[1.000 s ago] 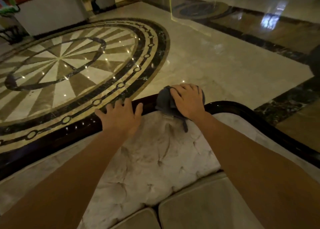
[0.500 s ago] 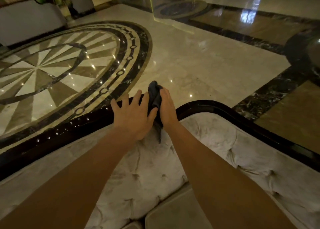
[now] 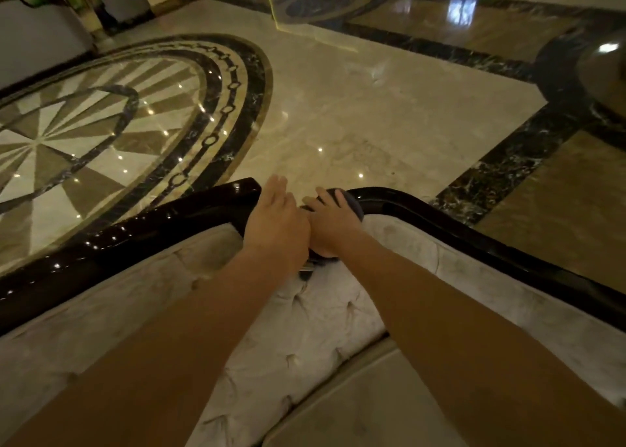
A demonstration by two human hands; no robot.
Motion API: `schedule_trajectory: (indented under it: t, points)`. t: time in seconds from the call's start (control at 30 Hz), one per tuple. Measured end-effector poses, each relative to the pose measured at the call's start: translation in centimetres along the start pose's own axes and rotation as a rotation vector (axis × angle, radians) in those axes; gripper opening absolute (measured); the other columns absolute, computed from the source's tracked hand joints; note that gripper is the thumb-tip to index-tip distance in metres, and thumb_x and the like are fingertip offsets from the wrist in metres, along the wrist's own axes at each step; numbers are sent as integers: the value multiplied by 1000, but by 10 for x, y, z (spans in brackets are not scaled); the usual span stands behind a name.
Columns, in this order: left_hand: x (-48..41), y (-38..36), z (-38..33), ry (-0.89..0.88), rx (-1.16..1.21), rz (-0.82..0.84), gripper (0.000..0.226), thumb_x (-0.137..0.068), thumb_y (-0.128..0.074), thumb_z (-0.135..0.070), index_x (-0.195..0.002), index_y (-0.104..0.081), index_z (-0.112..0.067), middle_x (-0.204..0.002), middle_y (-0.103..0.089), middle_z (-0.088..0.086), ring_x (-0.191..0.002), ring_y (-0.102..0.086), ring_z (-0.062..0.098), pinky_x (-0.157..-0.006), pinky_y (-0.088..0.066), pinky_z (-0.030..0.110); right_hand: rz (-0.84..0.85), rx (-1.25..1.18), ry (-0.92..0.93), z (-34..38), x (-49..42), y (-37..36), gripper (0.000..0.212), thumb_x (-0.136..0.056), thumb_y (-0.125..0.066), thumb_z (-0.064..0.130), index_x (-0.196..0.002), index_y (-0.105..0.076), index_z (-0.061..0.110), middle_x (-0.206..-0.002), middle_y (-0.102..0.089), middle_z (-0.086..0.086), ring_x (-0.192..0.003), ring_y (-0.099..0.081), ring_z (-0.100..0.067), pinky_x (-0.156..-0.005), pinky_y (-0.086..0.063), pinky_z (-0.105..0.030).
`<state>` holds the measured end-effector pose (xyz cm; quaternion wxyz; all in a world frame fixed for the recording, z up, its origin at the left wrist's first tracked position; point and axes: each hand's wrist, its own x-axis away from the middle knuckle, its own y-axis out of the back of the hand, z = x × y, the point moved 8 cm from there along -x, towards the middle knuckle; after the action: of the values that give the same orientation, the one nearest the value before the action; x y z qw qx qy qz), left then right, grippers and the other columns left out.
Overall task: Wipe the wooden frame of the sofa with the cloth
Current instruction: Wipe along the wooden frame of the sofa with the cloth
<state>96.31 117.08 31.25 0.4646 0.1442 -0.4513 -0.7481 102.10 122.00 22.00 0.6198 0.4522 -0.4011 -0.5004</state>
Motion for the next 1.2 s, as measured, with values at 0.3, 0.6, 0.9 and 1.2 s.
schedule_trajectory:
  t: [0.3,0.6,0.9,1.2]
  points:
    - [-55,-60,-9,263,638,64,45,-104,-25,-45,-113,-51,-9,-113,-62,17,-100,-60,34,-78,-40,41,-160,-216,-521,-166,45,11,50,-104,-21,50,-139,-47,25,-144,-51,-15,-133,-43,-41,-112,-28,-60]
    - [-129,-50,-54,449,801,66,69,-95,-7,-60,-131,-52,-23,-130,-57,13,-119,-48,39,-97,-30,56,-105,-188,-605,-216,99,-16,46,-105,-21,43,-146,-36,28,-155,-40,-7,-144,-29,-41,-117,-19,-61]
    - [-187,11,-162,2,427,14,74,-94,-6,-63,-122,-63,-25,-118,-64,9,-111,-53,35,-90,-33,50,4,-54,-1003,-290,232,-36,61,-104,-15,52,-149,-40,18,-162,-33,-9,-153,-11,-43,-119,-2,-65]
    - [-191,32,-219,34,276,-36,80,-90,-9,-62,-99,-70,-12,-84,-57,12,-85,-50,31,-83,-34,46,-182,18,-805,-294,269,-18,51,-103,-22,52,-131,-55,27,-124,-67,-3,-112,-59,-34,-99,-44,-49]
